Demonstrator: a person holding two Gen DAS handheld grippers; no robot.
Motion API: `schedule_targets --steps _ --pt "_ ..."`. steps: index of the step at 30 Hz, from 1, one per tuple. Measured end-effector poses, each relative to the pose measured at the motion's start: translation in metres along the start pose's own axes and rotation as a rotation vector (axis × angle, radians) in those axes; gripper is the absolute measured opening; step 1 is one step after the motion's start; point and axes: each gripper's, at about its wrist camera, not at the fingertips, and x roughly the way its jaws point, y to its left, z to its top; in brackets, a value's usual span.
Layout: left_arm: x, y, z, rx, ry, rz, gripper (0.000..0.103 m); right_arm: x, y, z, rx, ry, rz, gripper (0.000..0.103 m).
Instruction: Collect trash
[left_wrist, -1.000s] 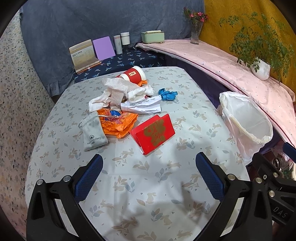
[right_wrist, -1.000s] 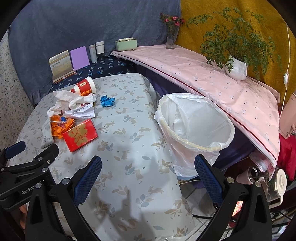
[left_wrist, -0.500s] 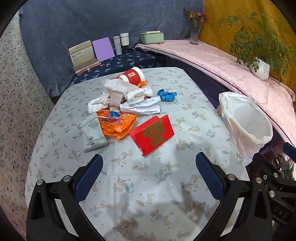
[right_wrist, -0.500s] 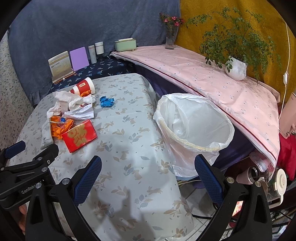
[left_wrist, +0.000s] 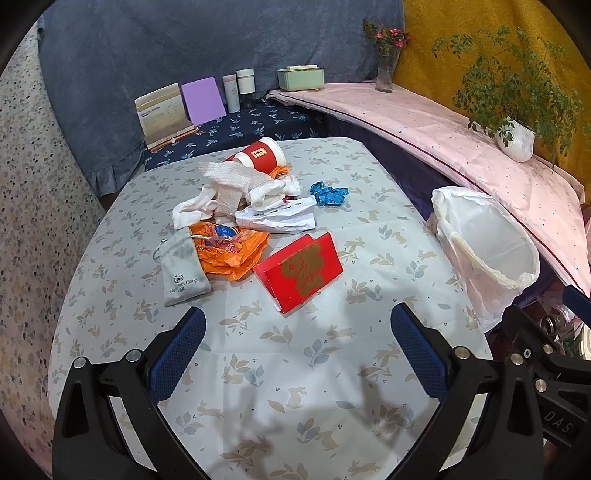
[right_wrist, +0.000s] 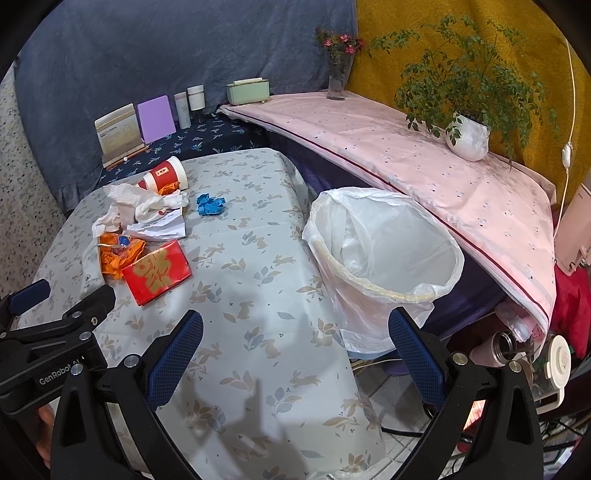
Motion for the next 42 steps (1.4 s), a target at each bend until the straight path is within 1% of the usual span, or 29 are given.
schedule_targets --steps 20,31,37,42 --pt "-0.006 -0.001 0.001 0.002 -0.019 -0.003 0.096 -0.004 0.0 -0.001 0.003 -0.006 0.001 0.096" --pt "-0.005 0.003 0.002 0.005 -0.016 -0.029 0.096 -0.004 0.001 -0.001 0.005 -0.006 -0.001 0.096" --pt "0.0 0.012 0.001 -0.008 -0.007 -0.041 0.096 -0.005 0.007 0.002 0.01 -0.018 -0.012 0.096" --pt "0.008 0.032 0.003 -0.048 -0.008 -0.051 0.096 -0.004 0.012 0.003 0.014 -0.036 -0.015 0.096"
